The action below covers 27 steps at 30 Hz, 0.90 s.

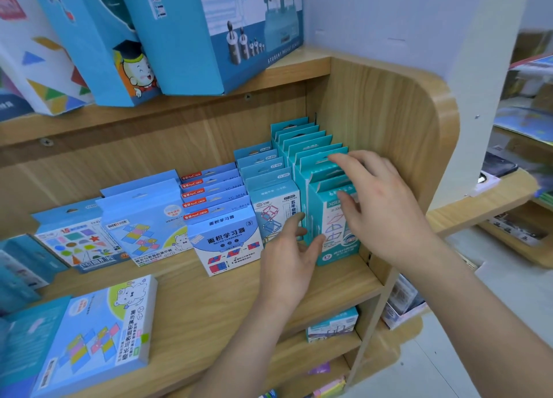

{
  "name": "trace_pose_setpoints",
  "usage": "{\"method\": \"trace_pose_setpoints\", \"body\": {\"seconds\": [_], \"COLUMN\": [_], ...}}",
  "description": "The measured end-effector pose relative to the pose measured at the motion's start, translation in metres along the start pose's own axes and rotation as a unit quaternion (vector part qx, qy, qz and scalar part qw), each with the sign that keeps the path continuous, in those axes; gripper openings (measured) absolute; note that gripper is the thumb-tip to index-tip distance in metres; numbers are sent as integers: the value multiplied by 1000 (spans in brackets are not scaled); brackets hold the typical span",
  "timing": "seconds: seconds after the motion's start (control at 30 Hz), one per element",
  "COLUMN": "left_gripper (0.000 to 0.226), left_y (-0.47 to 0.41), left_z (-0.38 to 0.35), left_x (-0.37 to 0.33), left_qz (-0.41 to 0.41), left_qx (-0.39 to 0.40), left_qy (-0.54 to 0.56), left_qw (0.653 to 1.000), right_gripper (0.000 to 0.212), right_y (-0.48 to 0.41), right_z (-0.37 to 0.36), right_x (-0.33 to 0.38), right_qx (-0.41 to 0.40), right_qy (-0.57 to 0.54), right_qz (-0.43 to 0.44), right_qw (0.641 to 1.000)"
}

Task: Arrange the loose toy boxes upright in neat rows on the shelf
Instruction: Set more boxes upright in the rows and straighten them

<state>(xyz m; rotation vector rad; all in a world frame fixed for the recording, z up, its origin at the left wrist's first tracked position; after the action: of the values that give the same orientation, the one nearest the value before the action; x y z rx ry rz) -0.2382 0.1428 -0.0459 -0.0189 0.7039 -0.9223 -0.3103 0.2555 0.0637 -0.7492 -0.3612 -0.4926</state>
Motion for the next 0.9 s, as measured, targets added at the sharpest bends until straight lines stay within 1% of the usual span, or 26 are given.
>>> {"method": "trace_pose_setpoints", "body": {"seconds": [0.27,0.4,0.53,0.6,0.77,0.9], "left_gripper": [40,28,31,32,36,33], "left_y": [2,3,-3,-4,-2,1], "left_z": [16,12,6,5,9,15], "left_x": [-9,-16,-14,-12,-7,-9], "left_qz": [-16,-29,-12,-8,-10,-25], "left_qx": [-44,-31,-10,-7,-25,-40], "left_qy": [43,88,120,117,98,91], "left_qw": [998,995,993,993,995,995], "right_gripper": [53,53,53,53,49,47], "right_y": [7,6,6,6,8,10], "right_z": [1,1,-2,-2,3,8], "right_x": [0,0,1,1,2,2], "right_qx": [-1,-5,-3,-5,-27,-41], "right_qy": [-7,-10,-3,-8,-29,-39], "right_qz": [4,9,10,14,27,28], "right_qw": [1000,1000,1000,1000,999,998]}}
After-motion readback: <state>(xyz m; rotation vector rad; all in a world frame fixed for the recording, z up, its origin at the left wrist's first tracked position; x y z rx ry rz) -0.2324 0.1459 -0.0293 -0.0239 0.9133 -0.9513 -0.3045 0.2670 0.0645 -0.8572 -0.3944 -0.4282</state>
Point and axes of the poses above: each hand's wrist, its own y-axis away from the middle knuckle, its own z-axis out of the back of the hand, x = y × z, the point moved 10 cm from there along -y, towards the middle knuckle, and after that the axes turned 13 degrees about -y, right-handed, at the moved point
